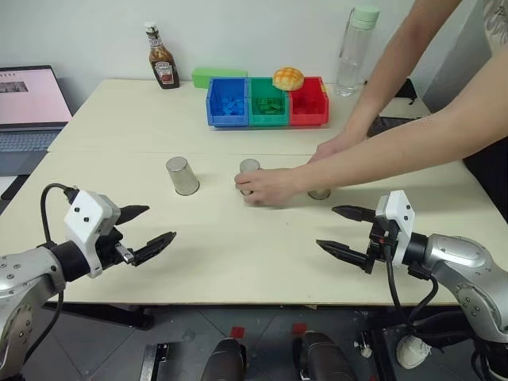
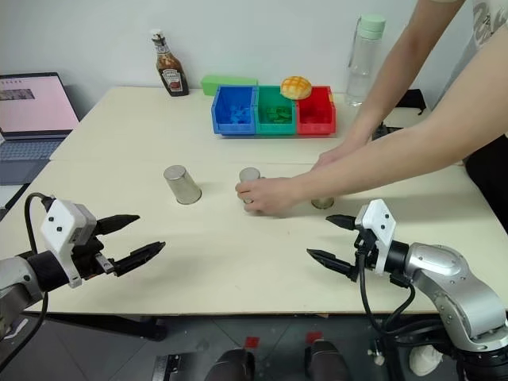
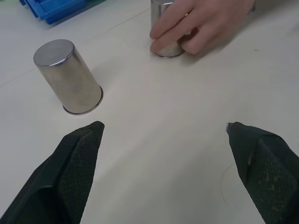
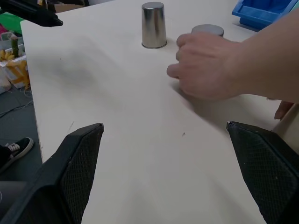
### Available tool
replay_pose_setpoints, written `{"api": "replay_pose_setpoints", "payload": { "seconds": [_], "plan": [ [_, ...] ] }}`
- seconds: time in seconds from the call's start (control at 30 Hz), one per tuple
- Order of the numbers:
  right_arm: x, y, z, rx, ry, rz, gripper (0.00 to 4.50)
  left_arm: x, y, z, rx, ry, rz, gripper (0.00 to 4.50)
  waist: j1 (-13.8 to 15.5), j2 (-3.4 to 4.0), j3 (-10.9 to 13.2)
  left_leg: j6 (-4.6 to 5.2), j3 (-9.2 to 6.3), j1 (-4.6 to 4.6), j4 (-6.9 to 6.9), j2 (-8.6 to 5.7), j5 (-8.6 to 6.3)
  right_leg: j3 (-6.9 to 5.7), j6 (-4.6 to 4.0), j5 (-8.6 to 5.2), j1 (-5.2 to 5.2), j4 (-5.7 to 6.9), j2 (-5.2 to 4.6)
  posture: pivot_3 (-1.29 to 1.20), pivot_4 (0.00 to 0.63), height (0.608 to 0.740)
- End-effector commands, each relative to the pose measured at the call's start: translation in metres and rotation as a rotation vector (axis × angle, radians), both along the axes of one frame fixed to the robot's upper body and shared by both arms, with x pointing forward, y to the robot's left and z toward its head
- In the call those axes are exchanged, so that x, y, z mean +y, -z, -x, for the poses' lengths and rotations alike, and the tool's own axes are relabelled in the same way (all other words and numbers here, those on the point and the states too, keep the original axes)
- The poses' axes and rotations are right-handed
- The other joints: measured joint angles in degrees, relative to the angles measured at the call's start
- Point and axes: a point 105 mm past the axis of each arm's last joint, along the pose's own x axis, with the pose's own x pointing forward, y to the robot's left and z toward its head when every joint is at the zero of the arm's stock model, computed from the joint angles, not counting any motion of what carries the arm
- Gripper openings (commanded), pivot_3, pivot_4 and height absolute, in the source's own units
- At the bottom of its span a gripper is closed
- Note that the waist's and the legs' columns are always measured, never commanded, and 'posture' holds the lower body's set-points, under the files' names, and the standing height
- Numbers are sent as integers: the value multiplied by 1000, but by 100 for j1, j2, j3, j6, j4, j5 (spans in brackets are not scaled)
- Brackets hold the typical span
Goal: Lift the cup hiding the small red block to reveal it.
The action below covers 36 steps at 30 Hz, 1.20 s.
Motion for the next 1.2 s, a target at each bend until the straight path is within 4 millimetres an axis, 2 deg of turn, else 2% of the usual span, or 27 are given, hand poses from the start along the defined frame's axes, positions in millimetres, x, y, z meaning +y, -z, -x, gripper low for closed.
{"api": "replay_pose_setpoints", "payload": {
  "seconds": [0.03,0.33,0.67,0.93,1.2],
  "plan": [
    [5,-9,4,-42,-18,-11,4480,-4,-6,0,-19,23,-9,4500,0,0,0,0,0,0,0,0,0,0,0,0,0,0,0,0,150,740],
    [-5,-9,0,-36,27,-2,4480,-8,-9,3,-18,46,9,4500,0,0,0,0,0,0,0,0,0,0,0,0,0,0,0,0,150,740],
    [-10,-14,-14,-50,96,-36,4480,-36,-16,11,-5,178,43,4500,1,0,0,0,-1,0,0,0,0,0,0,0,0,0,0,0,150,740],
    [-32,-11,-50,-52,354,-32,4480,-61,-25,10,-16,272,42,4500,0,0,0,0,1,2,4,-3,0,4,1,0,6,0,12,0,150,740],
    [-25,2,-86,-19,453,-44,4480,-76,-21,0,-8,316,35,4500,-14,1,0,0,1,6,3,-1,0,5,1,0,6,2,18,0,150,740]
  ]
}}
